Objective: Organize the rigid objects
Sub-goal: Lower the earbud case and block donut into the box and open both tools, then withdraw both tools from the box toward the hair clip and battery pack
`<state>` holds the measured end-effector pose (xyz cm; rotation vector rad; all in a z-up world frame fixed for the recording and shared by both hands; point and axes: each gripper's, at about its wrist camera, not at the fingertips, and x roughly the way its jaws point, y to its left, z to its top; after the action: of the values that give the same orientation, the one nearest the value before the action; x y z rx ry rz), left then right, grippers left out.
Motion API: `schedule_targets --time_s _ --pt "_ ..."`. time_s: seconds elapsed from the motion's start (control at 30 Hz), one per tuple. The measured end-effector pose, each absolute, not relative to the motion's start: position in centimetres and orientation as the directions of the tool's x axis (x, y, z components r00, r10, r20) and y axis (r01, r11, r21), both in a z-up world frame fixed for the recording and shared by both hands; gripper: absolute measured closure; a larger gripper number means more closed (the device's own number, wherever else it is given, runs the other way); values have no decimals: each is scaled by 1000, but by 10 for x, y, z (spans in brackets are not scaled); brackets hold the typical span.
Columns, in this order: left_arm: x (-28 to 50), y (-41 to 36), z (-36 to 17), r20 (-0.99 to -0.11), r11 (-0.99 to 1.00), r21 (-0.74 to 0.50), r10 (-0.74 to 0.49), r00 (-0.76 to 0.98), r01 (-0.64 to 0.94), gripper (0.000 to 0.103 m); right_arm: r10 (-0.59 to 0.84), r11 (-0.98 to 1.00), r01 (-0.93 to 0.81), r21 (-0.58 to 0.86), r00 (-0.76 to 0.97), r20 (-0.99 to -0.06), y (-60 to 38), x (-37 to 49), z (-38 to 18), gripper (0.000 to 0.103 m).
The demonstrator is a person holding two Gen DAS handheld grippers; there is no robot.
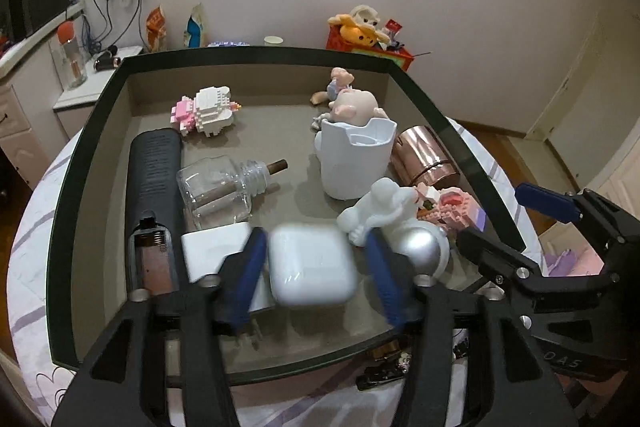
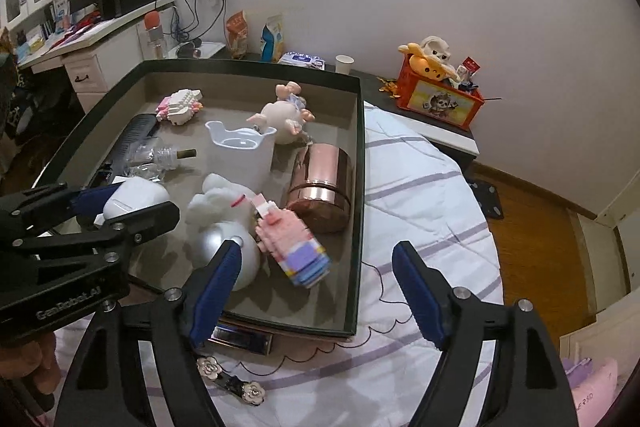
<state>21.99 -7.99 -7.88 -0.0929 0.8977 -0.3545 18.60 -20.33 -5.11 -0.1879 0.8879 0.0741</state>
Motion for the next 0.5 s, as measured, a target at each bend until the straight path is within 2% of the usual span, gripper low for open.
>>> schedule_targets --time_s 0.07,0.17,0.33,0.5 --pt "219 -80 -77 -758 958 -175 -278 589 228 20 -17 982 -136 -133 631 -775 -206 185 -51 23" --pt "217 -71 -76 -753 958 -196 -284 594 209 11 -14 985 -125 -121 634 -773 -210 183 -49 23" --pt "205 -60 -66 -745 964 -190 -264 613 184 0 -15 985 -122 -121 641 -767 -207 176 -44 23" --pt "186 -47 -51 -731 973 -172 -232 642 155 0 -13 985 -121 -122 655 -755 -204 162 -35 23"
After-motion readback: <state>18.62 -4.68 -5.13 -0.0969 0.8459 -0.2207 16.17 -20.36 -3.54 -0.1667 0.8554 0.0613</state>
